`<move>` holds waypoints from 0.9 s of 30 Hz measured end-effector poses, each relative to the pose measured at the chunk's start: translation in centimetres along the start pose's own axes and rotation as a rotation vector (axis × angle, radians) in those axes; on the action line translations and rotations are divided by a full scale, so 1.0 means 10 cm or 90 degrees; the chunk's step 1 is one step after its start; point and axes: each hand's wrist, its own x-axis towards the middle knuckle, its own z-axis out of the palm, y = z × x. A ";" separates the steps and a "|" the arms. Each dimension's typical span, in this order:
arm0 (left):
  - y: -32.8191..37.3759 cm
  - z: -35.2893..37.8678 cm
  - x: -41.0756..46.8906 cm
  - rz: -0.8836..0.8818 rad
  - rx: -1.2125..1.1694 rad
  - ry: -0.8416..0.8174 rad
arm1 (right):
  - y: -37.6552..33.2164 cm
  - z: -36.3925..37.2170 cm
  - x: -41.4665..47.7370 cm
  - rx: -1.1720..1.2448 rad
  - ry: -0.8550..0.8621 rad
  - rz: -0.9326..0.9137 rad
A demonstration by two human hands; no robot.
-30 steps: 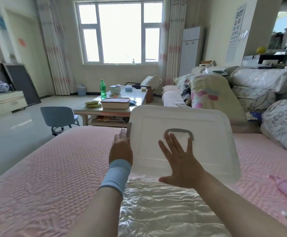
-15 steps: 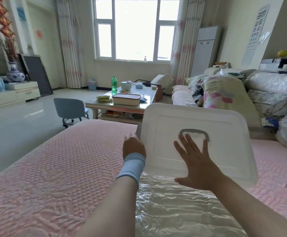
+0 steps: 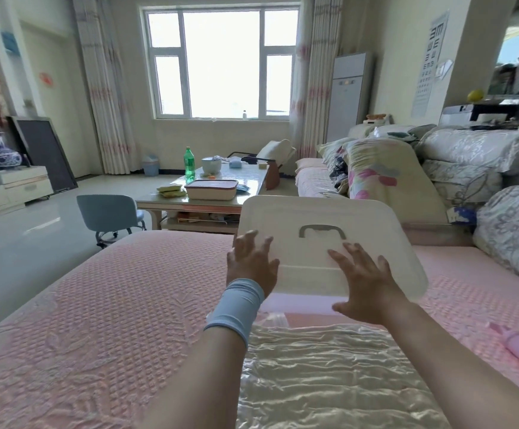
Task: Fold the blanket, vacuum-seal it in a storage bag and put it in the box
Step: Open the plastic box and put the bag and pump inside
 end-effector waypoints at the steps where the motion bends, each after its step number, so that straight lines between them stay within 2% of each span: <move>1: 0.09 0.03 0.01 0.052 0.016 -0.028 | 0.06 0.01 -0.01 -0.005 -0.002 0.025; 4: 0.23 0.11 0.03 0.083 0.049 -0.145 | 0.15 0.00 -0.02 0.019 0.024 0.061; 6: 0.23 0.15 0.06 0.085 0.089 -0.183 | 0.19 -0.02 0.02 0.016 0.077 0.053; 10: 0.16 0.14 0.20 0.087 0.074 -0.116 | 0.26 -0.12 0.13 0.026 0.122 -0.024; 16: -0.03 0.05 0.34 0.102 0.060 -0.104 | 0.31 -0.11 0.16 0.116 0.160 -0.079; 19: 0.04 0.01 0.37 0.109 0.087 -0.102 | 0.31 -0.07 0.18 0.111 0.175 -0.066; 23: 0.14 -0.18 0.47 0.110 0.062 -0.089 | 0.27 -0.12 0.17 0.121 0.264 -0.016; 25: 0.19 -0.29 0.51 0.135 0.062 -0.040 | 0.23 -0.19 0.17 0.093 0.314 -0.007; 27: 0.28 -0.36 0.52 0.163 0.051 0.022 | 0.22 -0.29 0.16 0.044 0.313 -0.008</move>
